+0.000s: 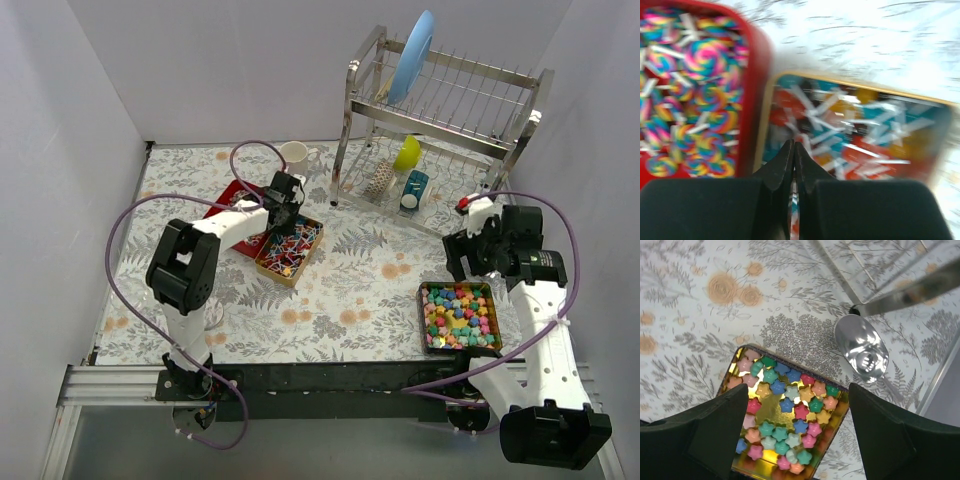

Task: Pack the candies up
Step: Move the storage box to the center of the board.

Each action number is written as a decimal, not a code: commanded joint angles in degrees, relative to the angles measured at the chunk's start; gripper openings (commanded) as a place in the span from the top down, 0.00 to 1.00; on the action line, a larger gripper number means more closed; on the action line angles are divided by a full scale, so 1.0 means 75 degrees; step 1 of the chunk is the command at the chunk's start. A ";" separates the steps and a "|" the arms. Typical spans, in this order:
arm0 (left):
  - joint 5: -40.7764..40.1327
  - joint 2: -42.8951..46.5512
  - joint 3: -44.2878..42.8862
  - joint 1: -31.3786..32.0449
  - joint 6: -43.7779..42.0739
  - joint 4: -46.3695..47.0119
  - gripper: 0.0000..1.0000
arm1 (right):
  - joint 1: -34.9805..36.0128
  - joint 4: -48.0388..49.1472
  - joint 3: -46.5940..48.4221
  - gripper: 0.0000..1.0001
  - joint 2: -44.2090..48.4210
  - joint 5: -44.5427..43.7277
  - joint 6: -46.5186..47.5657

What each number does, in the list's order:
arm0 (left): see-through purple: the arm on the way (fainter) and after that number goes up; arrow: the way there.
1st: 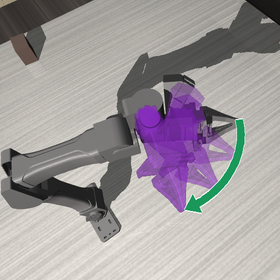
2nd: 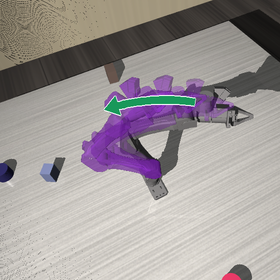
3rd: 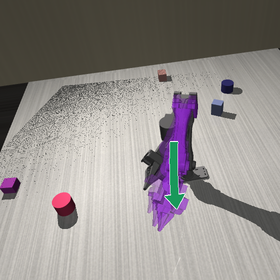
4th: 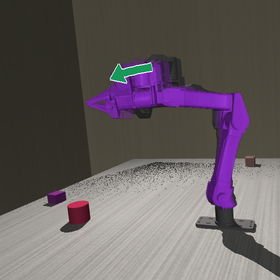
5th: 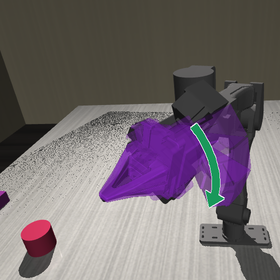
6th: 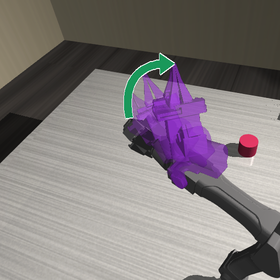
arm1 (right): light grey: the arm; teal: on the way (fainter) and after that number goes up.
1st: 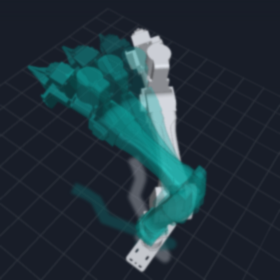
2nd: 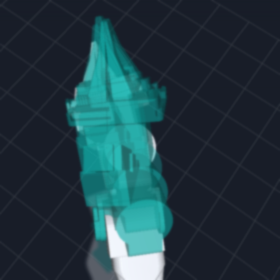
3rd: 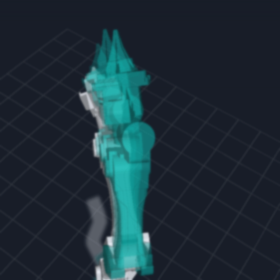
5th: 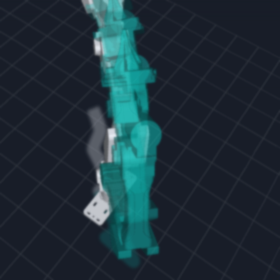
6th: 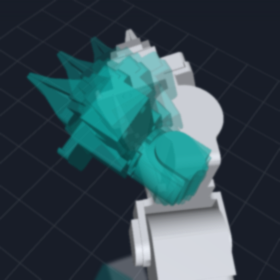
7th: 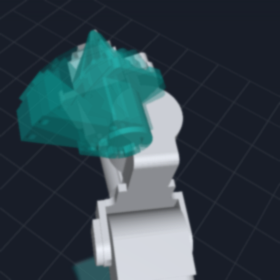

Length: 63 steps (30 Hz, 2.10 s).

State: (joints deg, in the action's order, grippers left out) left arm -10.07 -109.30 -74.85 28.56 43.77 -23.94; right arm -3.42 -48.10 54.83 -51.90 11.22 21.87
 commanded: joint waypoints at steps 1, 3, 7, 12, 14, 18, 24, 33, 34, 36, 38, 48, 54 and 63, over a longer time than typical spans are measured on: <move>0.1586 0.1317 -0.0368 0.0153 0.0632 0.0251 1.00 | -0.0036 -0.0944 -0.0536 0.12 0.0064 0.1443 0.3415; 0.1962 0.1505 -0.0321 0.0153 0.0808 0.0240 1.00 | -0.0013 -0.1775 -0.0782 0.14 -0.0041 0.1807 0.4485; 0.2385 0.2173 0.0077 0.0153 0.0809 0.0181 0.98 | 0.0081 -0.2142 -0.1238 0.26 -0.0205 0.1762 0.5650; 0.1918 0.3146 0.0768 0.0153 0.0856 0.0122 1.00 | 0.0257 -0.1617 -0.1545 0.53 -0.0626 0.1386 0.6084; 0.1765 0.3461 0.0990 0.0142 0.0774 0.0110 1.00 | 0.0373 -0.1451 -0.1580 0.58 -0.0895 0.1375 0.6084; 0.1518 0.3651 0.1179 0.0107 0.0750 0.0134 1.00 | 0.1345 -0.0994 -0.1743 0.78 -0.1458 0.1129 0.5653; 0.1436 0.3651 0.1097 0.0048 0.0633 0.0228 1.00 | 0.2798 -0.0081 -0.1651 0.89 -0.2208 0.1012 0.4948; 0.1436 0.3721 0.1109 -0.0268 0.0621 0.0275 1.00 | 0.3889 0.0915 -0.0304 0.88 -0.3941 0.0906 0.4491; 0.1436 0.3733 0.1120 -0.0350 0.0621 0.0275 1.00 | 0.3948 0.0963 0.0092 0.88 -0.4152 0.0917 0.4444; 0.1436 0.3745 0.1121 -0.0432 0.0621 0.0274 1.00 | 0.4205 0.1092 0.0504 0.88 -0.4785 0.1011 0.4350; 0.1436 0.3733 0.1144 -0.0549 0.0656 0.0275 1.00 | 0.4532 0.1151 0.1183 0.88 -0.5404 0.1023 0.4315; 0.1155 0.3745 0.1097 -0.0948 0.0633 0.0240 1.00 | 0.5307 0.1912 0.4078 0.89 -0.7786 0.0683 0.3367; 0.1307 0.3733 0.1202 -0.1170 0.0727 0.0205 1.00 | 0.5553 0.2206 0.5414 0.89 -0.8618 0.0671 0.2733; 0.1204 0.3756 0.0794 -0.1334 0.0365 -0.0180 0.90 | 0.5647 0.2160 0.5616 0.90 -0.8351 0.0367 0.2440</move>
State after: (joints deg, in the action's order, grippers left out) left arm 0.54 -83.90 -66.06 19.55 48.86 -22.48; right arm 38.79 -31.88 95.85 -118.21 14.61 42.35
